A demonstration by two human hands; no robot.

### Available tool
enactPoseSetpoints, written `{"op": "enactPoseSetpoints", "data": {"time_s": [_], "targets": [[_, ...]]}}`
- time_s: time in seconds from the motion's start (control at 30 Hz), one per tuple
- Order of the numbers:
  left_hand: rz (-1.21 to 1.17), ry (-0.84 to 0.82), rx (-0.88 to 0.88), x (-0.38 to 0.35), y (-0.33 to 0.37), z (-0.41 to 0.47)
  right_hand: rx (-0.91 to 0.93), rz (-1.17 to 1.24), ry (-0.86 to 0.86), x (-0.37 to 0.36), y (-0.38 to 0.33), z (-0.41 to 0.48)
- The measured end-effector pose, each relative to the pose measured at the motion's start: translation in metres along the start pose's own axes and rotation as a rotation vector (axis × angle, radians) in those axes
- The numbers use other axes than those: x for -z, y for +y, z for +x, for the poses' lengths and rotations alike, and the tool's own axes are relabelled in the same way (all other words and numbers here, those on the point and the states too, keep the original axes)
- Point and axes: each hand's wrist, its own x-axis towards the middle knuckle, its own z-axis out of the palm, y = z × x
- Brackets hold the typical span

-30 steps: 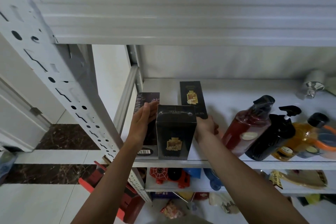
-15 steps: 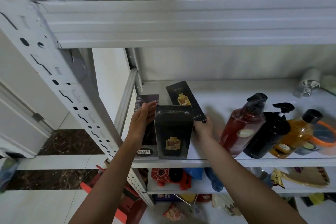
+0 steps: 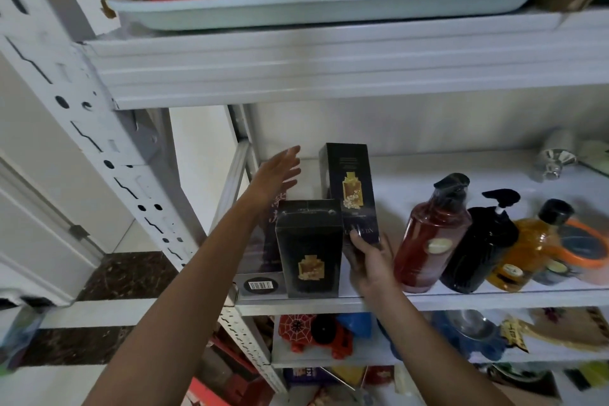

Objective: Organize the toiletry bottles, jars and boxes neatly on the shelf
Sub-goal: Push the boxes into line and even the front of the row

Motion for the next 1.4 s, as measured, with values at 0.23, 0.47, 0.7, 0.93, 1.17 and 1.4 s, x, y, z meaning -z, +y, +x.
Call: {"op": "enactPoseSetpoints", "data": {"time_s": [0.23, 0.47, 0.7, 0.93, 1.17, 1.4], "targets": [[0.305, -0.107, 0.078, -0.015, 0.028, 0.03, 0.015, 0.034, -0.067, 0.008, 0.002, -0.002], [0.379, -0.207, 0.155, -0.025, 0.036, 0.049, 0.042, -0.004, -0.093, 0.003, -0.001, -0.004], [0.31, -0.162, 0.096, -0.029, 0.037, 0.051, 0.1, -0.125, -0.078, -0.007, -0.004, -0.013], [0.359, -0.122, -0.024, -0.04, 0.036, 0.036, 0.142, -0.543, 0.057, -0.023, -0.013, -0.017], [0.464, -0.124, -0.12, -0.038, 0.036, 0.027, 0.403, -0.937, 0.005, -0.045, -0.021, -0.032], [0.473, -0.109, -0.188, -0.035, 0.032, 0.02, 1.079, -1.435, -0.016, -0.088, -0.063, -0.077]]}}
